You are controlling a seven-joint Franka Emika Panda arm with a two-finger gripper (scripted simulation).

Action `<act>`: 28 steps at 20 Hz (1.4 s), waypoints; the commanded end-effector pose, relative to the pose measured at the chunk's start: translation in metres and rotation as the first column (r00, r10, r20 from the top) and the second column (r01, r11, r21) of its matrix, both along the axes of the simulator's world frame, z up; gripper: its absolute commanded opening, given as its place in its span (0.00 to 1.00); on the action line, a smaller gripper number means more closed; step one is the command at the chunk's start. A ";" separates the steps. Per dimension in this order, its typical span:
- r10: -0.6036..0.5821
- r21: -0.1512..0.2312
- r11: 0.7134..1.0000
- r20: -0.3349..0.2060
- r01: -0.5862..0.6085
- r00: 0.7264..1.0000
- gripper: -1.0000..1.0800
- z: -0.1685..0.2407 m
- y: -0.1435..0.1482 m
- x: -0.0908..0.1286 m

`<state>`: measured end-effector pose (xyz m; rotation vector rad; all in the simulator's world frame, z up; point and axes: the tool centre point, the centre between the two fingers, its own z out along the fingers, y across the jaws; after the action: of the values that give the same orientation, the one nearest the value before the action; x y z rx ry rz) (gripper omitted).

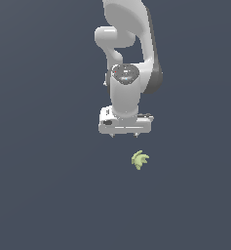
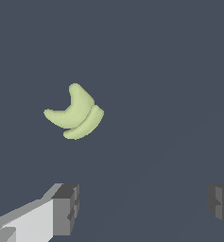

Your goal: Pick up the object and move it to a goal position.

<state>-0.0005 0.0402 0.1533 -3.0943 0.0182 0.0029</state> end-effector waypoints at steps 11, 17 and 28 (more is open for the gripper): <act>0.060 -0.020 0.998 -0.038 -0.061 0.997 0.96 -0.015 0.005 -0.011; 0.079 -0.020 0.997 -0.036 -0.079 0.996 0.96 -0.016 0.007 -0.008; 0.279 -0.029 0.960 -0.024 -0.280 0.960 0.96 -0.030 0.027 0.014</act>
<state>0.0094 0.0630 0.1264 -3.1038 -0.3620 0.0462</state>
